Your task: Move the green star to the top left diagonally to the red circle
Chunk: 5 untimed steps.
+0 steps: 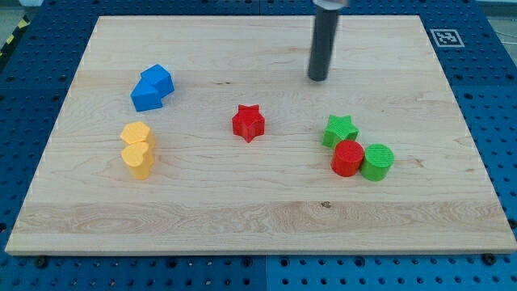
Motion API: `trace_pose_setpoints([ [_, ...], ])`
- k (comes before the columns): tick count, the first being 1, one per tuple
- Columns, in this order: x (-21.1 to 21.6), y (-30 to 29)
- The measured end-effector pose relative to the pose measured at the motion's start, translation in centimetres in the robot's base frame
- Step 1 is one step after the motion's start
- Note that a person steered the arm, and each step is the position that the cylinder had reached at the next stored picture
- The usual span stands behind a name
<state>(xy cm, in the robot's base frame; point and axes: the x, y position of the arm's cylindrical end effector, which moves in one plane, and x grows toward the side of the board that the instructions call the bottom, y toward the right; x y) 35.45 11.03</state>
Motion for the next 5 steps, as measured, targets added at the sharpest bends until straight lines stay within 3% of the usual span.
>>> trace_pose_setpoints([
  [3, 16.7, 10.7],
  [4, 19.4, 11.7],
  [5, 17.9, 11.1],
])
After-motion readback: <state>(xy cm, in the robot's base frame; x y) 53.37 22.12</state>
